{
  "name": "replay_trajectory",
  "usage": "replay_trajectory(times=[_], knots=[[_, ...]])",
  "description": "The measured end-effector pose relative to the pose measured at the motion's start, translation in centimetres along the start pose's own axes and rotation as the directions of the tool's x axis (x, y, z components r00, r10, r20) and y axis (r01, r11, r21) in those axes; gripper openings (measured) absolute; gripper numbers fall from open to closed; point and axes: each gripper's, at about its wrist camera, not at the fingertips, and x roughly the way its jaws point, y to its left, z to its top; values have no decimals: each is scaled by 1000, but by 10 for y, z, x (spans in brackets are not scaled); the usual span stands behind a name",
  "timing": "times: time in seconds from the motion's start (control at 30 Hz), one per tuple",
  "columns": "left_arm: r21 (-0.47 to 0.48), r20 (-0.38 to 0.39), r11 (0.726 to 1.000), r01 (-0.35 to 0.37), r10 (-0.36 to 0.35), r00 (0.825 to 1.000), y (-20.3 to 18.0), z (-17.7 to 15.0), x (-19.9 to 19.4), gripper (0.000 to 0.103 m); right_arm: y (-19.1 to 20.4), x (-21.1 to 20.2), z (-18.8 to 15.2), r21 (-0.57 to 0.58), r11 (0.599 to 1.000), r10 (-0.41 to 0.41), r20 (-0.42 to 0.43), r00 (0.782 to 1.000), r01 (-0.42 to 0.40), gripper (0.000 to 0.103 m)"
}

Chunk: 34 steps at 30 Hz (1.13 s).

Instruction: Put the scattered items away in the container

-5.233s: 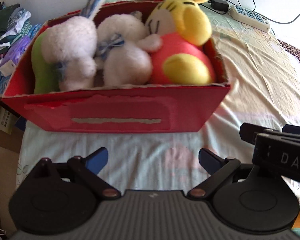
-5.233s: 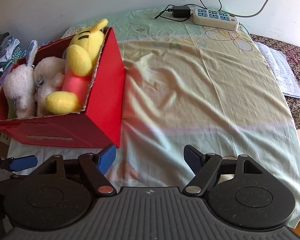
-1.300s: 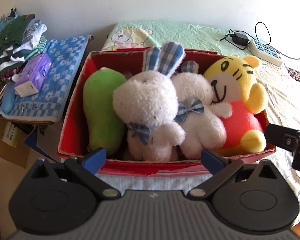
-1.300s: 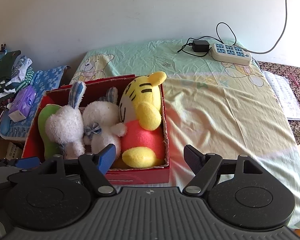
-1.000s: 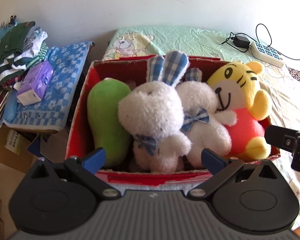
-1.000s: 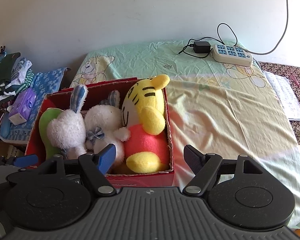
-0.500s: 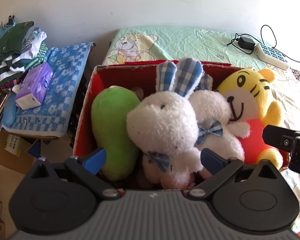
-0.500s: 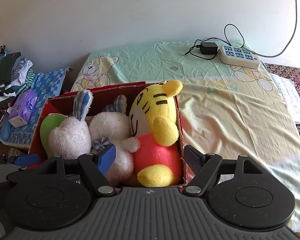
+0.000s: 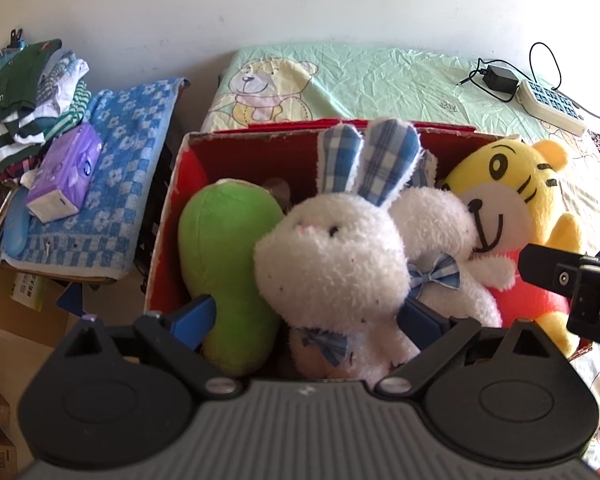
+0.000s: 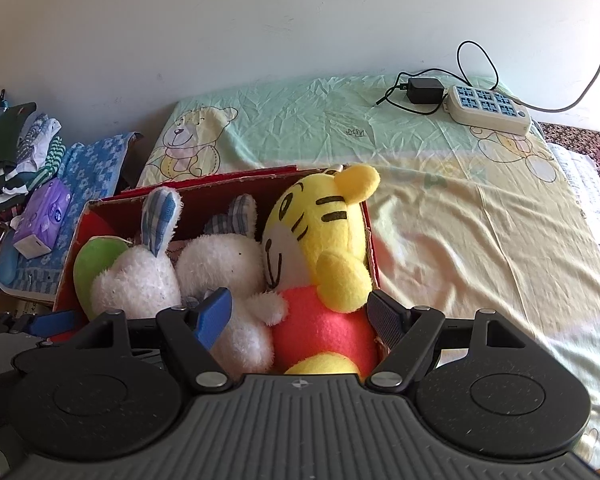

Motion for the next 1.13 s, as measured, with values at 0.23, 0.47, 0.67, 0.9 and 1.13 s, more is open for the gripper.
replay_trajectory(times=[0.23,0.47,0.67,0.9,1.13], knots=[[4,2,1000,-11,10,1000,-2,-1,0,97,-2,3,1,3,1000,-6,-2,1000,6,77],[6,4,1000,-21,21,1000,-2,-3,-6,95,-1,4,1,-1,1000,-7,5,1000,7,77],[-7,8,1000,-30,30,1000,-1,-6,-9,95,-3,4,-1,-1,1000,-10,7,1000,10,77],[-10,15,999,-47,47,999,-4,-8,-13,95,-3,3,-3,-14,1000,-9,7,1000,10,77],[-20,23,998,-68,68,997,-5,-12,-19,96,-5,-2,-5,-16,1000,5,17,1000,-5,77]])
